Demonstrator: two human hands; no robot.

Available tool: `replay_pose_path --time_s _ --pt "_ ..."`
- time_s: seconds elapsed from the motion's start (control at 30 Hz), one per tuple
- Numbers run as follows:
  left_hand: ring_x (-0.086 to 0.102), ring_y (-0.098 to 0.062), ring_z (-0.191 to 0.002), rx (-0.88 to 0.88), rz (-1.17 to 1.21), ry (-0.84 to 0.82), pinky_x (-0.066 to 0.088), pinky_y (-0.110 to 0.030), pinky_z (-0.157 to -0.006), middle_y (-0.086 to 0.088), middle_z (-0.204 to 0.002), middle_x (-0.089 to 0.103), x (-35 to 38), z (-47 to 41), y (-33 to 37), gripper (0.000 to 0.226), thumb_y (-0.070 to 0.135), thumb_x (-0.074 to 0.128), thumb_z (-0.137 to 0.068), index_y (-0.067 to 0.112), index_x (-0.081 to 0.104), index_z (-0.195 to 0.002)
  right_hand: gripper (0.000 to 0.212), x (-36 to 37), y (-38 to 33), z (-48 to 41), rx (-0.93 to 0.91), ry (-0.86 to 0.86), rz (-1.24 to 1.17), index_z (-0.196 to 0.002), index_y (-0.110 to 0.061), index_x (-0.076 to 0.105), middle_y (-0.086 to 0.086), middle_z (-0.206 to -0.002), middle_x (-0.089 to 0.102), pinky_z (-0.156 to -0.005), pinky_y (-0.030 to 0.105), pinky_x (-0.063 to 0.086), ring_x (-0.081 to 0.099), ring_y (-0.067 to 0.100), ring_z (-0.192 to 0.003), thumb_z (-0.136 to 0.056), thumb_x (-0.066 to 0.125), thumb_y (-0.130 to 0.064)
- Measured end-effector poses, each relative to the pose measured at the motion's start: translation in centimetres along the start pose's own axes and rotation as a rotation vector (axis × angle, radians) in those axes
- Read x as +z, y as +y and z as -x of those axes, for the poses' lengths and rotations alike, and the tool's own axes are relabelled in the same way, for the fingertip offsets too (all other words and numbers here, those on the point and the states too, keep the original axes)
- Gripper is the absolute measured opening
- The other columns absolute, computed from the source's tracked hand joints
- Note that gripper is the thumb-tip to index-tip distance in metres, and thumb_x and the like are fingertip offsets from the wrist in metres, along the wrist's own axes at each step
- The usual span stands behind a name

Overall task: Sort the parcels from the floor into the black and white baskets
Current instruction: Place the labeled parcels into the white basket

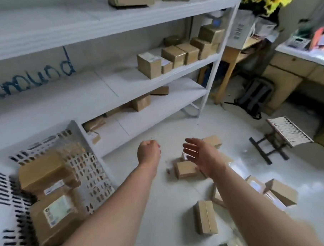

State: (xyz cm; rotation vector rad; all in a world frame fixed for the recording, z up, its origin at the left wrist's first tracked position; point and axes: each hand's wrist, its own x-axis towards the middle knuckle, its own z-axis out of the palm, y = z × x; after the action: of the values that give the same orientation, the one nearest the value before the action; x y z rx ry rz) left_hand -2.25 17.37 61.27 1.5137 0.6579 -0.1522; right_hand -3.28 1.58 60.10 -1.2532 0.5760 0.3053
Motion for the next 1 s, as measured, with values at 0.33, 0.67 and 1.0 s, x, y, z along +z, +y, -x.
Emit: replay_pose_path --time_s 0.33,0.67,1.0 --pt "0.048 -0.017 -0.060 -0.196 -0.138 -0.316 0.037 -0.027 -0.055 -0.005 -0.072 0.057 22.4 5.9 -7.1 0.022 0.014 0.046 -0.093 0.012 0.055 -0.073 0.025 -26.5 -2.2 2.2 0.000 0.289 -0.030 -0.111 -0.010 0.066 0.012 -0.117 0.068 -0.102 0.040 0.047 0.062 0.027 -0.111 -0.098 0.050 -0.025" --pt "0.052 -0.013 -0.064 -0.250 -0.224 -0.300 0.045 -0.027 -0.062 0.000 -0.076 0.059 30.3 1.5 -11.7 0.013 0.015 0.048 -0.094 0.015 0.059 -0.088 0.028 -34.7 0.0 -4.1 0.129 0.369 -0.046 -0.116 -0.015 0.066 0.005 -0.115 0.068 -0.096 0.036 0.048 0.062 0.021 -0.109 -0.098 0.050 -0.028" --pt "0.049 -0.015 -0.058 -0.291 -0.286 -0.188 0.041 -0.025 -0.054 -0.003 -0.073 0.055 32.8 -13.9 -13.8 0.019 0.011 0.047 -0.093 0.013 0.057 -0.077 0.029 -31.0 2.4 -19.5 0.202 0.332 -0.024 -0.116 -0.013 0.065 0.007 -0.114 0.067 -0.106 0.046 0.043 0.060 0.025 -0.112 -0.100 0.047 -0.028"
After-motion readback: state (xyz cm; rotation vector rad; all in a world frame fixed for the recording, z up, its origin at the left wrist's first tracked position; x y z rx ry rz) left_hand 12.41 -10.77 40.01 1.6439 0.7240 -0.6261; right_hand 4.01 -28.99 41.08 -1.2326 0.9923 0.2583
